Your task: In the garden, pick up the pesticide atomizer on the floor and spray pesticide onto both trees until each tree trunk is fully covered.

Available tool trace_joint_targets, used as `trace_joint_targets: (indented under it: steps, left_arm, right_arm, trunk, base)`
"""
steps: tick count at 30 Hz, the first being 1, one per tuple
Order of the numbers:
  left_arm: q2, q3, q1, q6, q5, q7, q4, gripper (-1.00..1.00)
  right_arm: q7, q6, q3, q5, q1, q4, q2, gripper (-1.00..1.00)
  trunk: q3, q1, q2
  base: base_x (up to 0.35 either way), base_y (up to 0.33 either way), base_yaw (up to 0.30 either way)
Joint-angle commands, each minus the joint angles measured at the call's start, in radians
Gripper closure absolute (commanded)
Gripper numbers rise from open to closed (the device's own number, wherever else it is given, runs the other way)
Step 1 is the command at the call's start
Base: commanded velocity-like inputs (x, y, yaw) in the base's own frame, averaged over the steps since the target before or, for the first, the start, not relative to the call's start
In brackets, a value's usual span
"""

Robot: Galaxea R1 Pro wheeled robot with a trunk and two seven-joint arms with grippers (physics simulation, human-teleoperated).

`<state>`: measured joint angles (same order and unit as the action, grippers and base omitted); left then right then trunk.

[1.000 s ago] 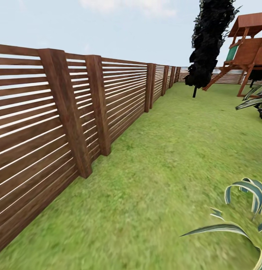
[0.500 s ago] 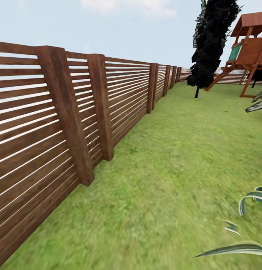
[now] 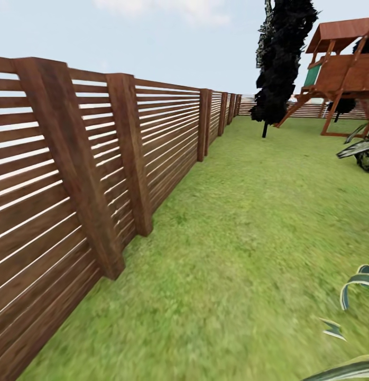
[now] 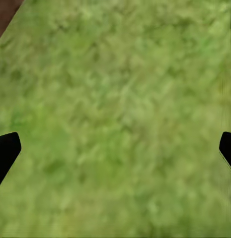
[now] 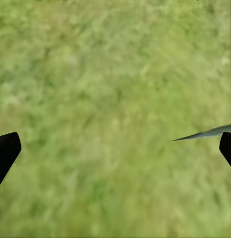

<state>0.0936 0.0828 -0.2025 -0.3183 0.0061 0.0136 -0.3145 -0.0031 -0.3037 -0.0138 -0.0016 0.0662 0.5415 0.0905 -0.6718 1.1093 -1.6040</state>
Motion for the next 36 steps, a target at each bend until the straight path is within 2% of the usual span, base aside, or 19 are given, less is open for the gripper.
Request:
trace_joint_targets:
  steps: [1, 36]
  left_arm:
    - [0.0, 0.0, 0.0, 0.0, 0.0, 0.0, 0.0, -1.0]
    - [0.0, 0.0, 0.0, -0.001, 0.0, 0.0, 0.0, -1.0]
  right_arm:
    - [0.0, 0.0, 0.0, 0.0, 0.0, 0.0, 0.0, -1.0]
    - [0.0, 0.0, 0.0, 0.0, 0.0, 0.0, 0.0, -1.0]
  trunk:
    - [0.0, 0.0, 0.0]
    - [0.0, 0.0, 0.0]
  base:
    - [0.334, 0.176, -0.264]
    - [0.334, 0.175, -0.265]
